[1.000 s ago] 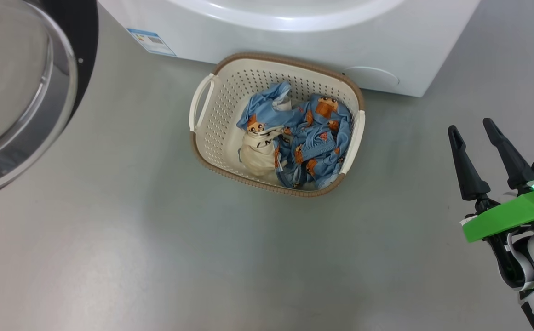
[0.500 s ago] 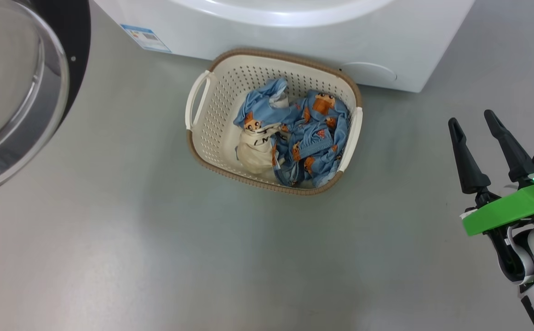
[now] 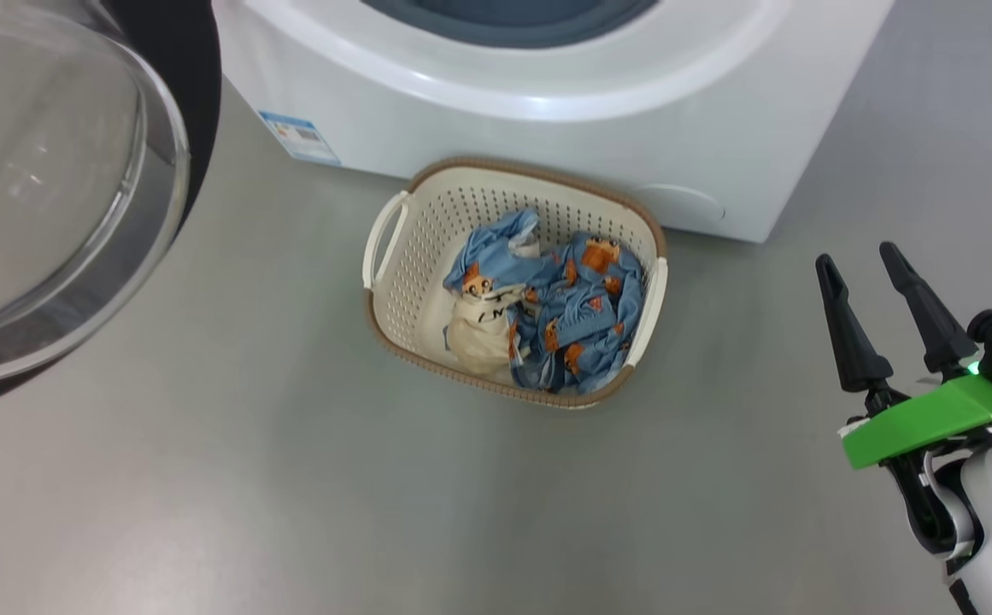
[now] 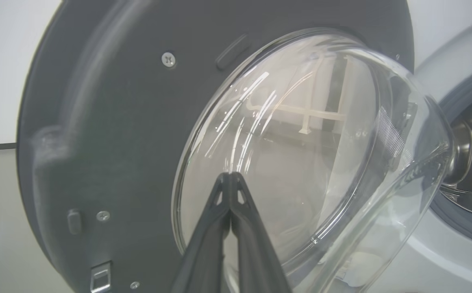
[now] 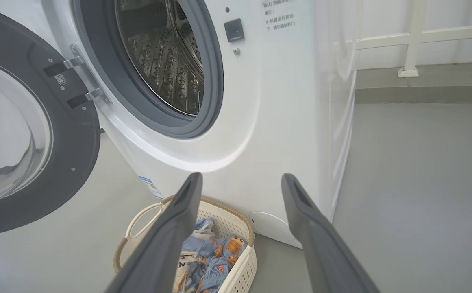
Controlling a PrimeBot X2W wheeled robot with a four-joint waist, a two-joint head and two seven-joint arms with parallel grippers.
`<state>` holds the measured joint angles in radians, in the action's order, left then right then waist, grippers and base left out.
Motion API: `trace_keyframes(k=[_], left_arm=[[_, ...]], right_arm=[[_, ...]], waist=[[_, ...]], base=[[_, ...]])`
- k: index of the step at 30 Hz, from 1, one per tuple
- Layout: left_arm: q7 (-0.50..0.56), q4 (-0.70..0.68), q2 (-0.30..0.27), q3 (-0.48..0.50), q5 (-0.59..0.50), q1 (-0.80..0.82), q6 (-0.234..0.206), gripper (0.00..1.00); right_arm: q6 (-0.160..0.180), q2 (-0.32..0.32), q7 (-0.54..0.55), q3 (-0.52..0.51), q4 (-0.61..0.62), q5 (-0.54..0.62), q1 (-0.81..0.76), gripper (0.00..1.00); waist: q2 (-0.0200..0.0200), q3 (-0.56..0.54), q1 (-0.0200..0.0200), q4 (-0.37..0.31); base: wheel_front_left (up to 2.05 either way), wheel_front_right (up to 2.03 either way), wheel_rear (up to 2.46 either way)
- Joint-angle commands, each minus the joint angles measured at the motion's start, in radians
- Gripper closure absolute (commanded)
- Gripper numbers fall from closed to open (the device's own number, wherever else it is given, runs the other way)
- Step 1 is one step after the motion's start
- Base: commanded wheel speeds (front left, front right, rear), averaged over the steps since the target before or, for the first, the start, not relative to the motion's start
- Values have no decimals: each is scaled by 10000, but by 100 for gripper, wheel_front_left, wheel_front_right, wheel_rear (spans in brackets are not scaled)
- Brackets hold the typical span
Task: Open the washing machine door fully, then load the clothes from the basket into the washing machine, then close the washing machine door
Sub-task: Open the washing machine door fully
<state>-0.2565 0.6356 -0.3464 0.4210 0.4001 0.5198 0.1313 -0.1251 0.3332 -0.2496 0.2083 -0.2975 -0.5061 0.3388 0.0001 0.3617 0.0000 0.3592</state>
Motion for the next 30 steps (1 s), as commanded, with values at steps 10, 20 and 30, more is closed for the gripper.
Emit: trace_keyframes(k=[10,20,30], left_arm=[[-53,-1844,-54,-1005,612,-1703,-6,0],[-53,-3005,145,-2257,836,-2375,-6,0],[-53,-3453,184,-3037,970,-2801,-6,0]], right_arm=[[-56,-259,-122,-163,311,-200,-794,0],[-56,-452,-122,-358,395,-217,-1072,0],[-56,-621,-122,-456,450,-221,-1230,0]], waist=[[-1,-1117,0,-366],[-1,-1484,0,-990],[-1,-1716,0,-1964]], base=[[0,0,0],[0,0,0],[0,0,0]])
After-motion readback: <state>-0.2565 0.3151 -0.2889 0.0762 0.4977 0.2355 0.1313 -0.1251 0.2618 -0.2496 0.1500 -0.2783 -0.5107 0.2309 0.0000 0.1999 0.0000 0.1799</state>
